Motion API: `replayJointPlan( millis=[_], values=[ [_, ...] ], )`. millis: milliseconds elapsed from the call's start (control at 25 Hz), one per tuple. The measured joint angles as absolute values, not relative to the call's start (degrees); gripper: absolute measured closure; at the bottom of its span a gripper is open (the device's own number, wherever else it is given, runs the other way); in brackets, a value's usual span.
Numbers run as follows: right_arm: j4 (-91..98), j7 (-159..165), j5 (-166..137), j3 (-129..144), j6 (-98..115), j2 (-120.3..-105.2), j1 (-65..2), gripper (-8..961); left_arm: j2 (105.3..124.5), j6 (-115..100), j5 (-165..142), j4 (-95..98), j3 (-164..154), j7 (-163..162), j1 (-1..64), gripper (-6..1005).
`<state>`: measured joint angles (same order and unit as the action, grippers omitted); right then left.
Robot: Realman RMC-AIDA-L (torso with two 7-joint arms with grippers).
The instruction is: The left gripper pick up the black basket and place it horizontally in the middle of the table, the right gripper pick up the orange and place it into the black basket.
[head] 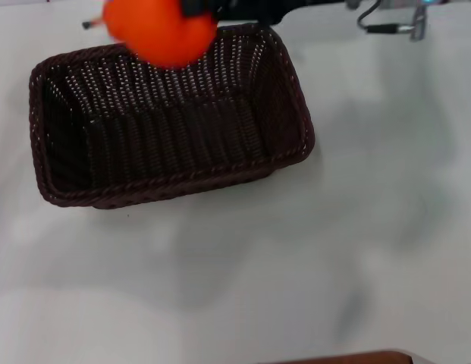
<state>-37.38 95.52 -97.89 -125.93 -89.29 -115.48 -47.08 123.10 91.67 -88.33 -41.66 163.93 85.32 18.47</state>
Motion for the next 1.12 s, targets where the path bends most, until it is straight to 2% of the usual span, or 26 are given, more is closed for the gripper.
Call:
replayJointPlan(
  millis=[120, 280, 640, 720, 960, 1120],
  values=[
    [-37.07, 94.76, -97.85, -124.73, -87.86, -116.23, -47.23, 609, 123.04, 91.67, -88.33, -41.17, 163.92, 85.77, 18.53, 104],
    [-36.72, 93.91, -97.2, -125.08, -87.7, -116.46, -46.52, 519, 123.09, 91.67, -88.33, -41.13, 164.02, 86.02, 18.54, 104],
    [-36.66, 88.24, -89.28, -128.38, -89.12, -116.41, -40.92, 140, 123.2, 91.66, -86.92, -41.12, 164.36, 88.21, 18.48, 106],
    [-35.9, 83.55, -81.91, -130.02, -88.9, -117.19, -37.53, 48, 123.43, 91.67, -84.81, -40.88, 164.42, 90.5, 18.07, 106],
    [-26.33, 65.25, -57.49, -134.66, -89.15, -119.46, -30.03, 6, 123.84, 92.47, -72.11, -33.38, 164.8, 106.43, 16.55, 107],
    [-15.62, 52.84, -40.4, -135.73, -89.36, -119.87, -27.97, 6, 123.99, 95.92, -60.32, -24.0, 164.82, 123.36, 16.13, 106]
  ],
)
